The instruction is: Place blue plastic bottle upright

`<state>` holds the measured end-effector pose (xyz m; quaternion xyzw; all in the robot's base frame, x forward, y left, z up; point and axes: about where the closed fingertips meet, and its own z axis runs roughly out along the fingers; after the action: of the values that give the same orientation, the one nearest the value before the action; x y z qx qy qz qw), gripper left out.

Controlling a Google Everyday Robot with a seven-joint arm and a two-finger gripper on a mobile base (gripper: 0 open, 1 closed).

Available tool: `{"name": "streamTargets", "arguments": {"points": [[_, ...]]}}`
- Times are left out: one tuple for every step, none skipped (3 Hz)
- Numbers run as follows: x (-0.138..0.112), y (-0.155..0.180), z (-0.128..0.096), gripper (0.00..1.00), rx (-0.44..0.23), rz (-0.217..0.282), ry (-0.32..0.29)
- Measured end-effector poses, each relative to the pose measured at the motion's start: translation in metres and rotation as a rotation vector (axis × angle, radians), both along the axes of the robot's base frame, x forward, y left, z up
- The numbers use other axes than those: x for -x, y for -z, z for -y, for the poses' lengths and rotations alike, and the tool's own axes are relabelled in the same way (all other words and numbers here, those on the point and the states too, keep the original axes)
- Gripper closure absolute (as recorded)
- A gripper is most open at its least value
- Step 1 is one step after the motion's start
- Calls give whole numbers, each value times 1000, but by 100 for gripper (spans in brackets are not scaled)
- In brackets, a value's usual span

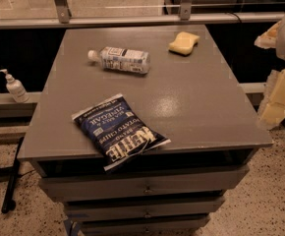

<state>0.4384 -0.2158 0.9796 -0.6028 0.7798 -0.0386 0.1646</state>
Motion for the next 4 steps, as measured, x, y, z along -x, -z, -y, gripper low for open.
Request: {"name": "streamTargets", "arguments": {"points": [[0,0,0,0,0,0,0],[-28,0,-32,0,-35,34,-47],[-73,4,-83,0,-90,75,-94],[-118,17,-132,0,-127,104,-130]]}}
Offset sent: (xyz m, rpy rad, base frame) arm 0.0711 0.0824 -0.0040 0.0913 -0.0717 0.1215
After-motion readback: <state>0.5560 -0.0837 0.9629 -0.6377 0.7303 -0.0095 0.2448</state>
